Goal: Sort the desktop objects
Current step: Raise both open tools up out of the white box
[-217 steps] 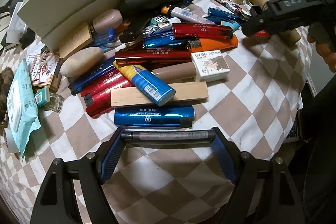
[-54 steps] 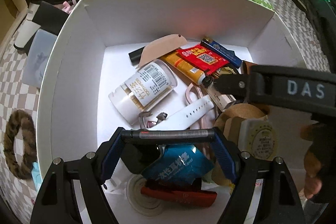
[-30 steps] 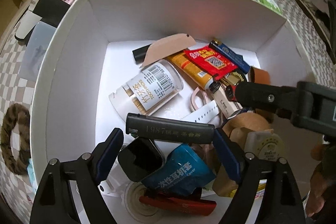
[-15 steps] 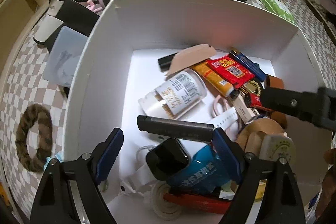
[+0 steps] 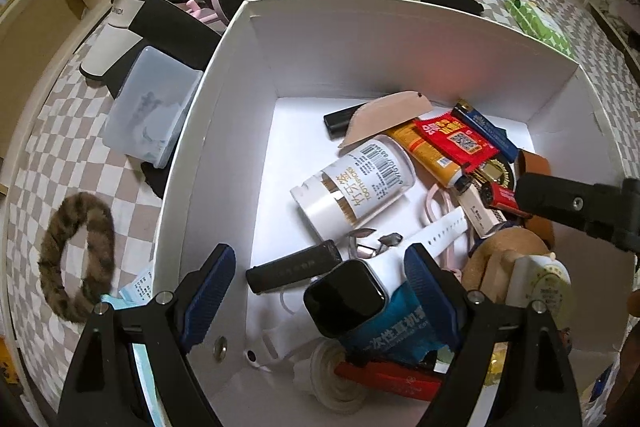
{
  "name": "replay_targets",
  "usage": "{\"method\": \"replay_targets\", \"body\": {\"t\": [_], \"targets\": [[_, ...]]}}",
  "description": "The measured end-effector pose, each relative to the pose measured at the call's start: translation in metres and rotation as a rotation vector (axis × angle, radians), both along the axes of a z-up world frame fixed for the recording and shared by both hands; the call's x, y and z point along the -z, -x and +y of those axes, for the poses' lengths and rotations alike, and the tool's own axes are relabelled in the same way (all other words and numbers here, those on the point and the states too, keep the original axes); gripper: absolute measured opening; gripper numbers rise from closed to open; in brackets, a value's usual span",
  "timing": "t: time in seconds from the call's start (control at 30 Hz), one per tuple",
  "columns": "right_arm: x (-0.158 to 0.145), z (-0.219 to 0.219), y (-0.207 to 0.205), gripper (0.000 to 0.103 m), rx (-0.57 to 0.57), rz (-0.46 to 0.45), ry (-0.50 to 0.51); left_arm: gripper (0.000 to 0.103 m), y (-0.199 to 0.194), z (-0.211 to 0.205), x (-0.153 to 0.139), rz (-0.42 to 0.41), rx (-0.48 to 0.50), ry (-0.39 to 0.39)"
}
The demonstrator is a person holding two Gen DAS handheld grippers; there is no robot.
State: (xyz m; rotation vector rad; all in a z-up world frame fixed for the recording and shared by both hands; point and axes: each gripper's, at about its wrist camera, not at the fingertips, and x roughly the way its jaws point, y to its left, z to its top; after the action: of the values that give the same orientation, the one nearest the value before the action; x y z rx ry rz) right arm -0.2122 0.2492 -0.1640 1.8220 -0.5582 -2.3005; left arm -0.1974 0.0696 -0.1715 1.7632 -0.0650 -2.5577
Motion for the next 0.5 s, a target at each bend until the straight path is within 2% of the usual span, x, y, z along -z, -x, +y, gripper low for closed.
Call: {"method": "replay_targets", "body": {"t": [0.2, 0.23, 0.27, 0.3, 0.37, 0.5], "targets": [[-0.012, -0.003, -0.008, 0.083, -0.019, 0.052, -0.014, 0.088, -0.007, 0.006, -0.008, 0.015, 0.024, -0.029], [-0.015, -0.004, -0.011, 0.088, -0.019, 0.067, -0.025, 0.090, -0.009, 0.007, -0.010, 0.019, 0.028, -0.034], [-0.020, -0.004, -0.013, 0.103, -0.015, 0.089, -0.043, 0.099, -0.010, 0.007, -0.013, 0.026, 0.030, -0.037], [-0.024, -0.004, -0.016, 0.103, -0.006, 0.120, -0.065, 0.102, -0.012, 0.007, -0.016, 0.036, 0.030, -0.039], [-0.032, -0.005, -0.020, 0.103, 0.001, 0.175, -0.092, 0.102, -0.015, 0.007, -0.020, 0.050, 0.034, -0.043], [-0.040, -0.004, -0.027, 0.103, 0.018, 0.221, -0.103, 0.102, -0.021, 0.004, -0.028, 0.066, 0.032, -0.064]]}}
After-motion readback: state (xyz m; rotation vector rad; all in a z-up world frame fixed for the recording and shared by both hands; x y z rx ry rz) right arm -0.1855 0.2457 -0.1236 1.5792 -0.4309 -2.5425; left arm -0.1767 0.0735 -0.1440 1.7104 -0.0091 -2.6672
